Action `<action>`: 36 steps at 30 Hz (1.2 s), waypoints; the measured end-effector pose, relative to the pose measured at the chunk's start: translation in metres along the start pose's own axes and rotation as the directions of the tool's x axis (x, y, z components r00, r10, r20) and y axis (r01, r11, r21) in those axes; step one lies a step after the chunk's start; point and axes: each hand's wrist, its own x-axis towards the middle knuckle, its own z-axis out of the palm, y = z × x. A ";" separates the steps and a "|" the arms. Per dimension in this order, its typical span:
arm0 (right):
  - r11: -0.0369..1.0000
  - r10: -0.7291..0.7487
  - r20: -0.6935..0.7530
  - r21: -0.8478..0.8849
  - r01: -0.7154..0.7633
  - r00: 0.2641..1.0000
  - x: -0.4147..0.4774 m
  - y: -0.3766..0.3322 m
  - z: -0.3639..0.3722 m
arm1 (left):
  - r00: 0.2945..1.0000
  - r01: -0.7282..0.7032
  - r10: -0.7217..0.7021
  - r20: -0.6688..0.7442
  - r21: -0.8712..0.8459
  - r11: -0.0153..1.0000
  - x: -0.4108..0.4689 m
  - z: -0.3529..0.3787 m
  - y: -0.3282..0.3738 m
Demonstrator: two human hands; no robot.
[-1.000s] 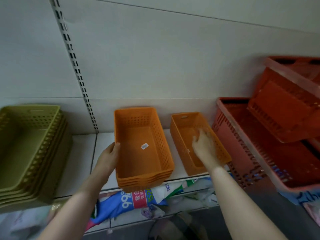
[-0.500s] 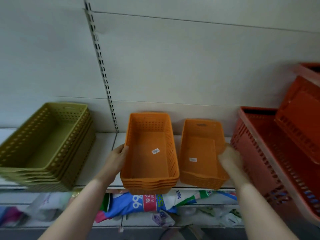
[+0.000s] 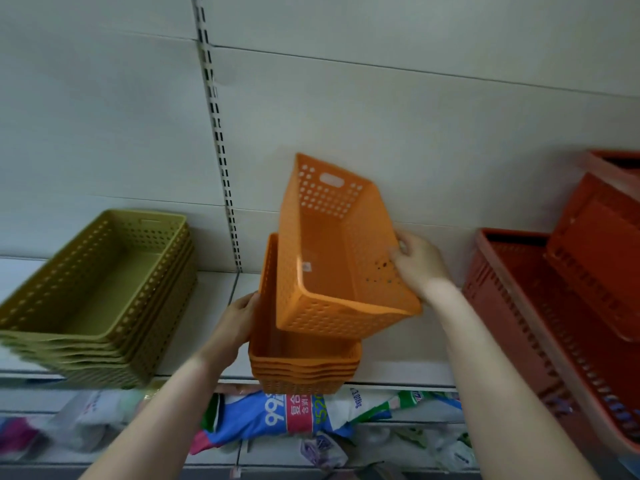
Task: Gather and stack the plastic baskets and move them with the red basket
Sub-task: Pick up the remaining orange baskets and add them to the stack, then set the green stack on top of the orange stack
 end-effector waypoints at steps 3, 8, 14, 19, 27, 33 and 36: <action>0.995 -0.005 0.096 -0.101 0.015 0.995 -0.009 -0.001 0.033 | 1.000 0.009 -0.008 0.015 -0.065 0.998 -0.002 0.001 0.000; 0.946 0.010 0.107 -0.323 0.025 0.994 -0.016 -0.006 0.074 | 0.997 0.057 -0.049 0.051 -0.166 0.984 -0.006 0.004 -0.001; 0.836 0.076 0.093 -0.549 -0.012 0.993 -0.001 0.005 0.089 | 0.995 -0.102 0.100 0.025 0.179 0.978 -0.004 0.007 -0.017; 0.791 0.167 0.075 -0.606 -0.088 0.983 0.001 -0.003 0.091 | 0.925 -0.286 0.365 -0.105 0.441 0.851 -0.016 -0.023 -0.011; 0.844 -0.265 -0.166 -0.516 0.146 0.950 -0.039 -0.071 0.139 | 0.698 -0.200 0.647 -0.307 0.784 0.588 -0.024 -0.194 -0.010; 0.971 -0.233 0.124 -0.028 0.238 0.965 -0.092 -0.174 0.237 | 0.862 0.206 0.225 -0.455 0.719 0.664 -0.005 -0.298 -0.039; 0.972 0.030 0.414 0.202 -0.124 0.910 -0.111 -0.210 0.268 | 0.915 0.182 0.092 -0.394 0.605 0.775 -0.006 -0.310 -0.045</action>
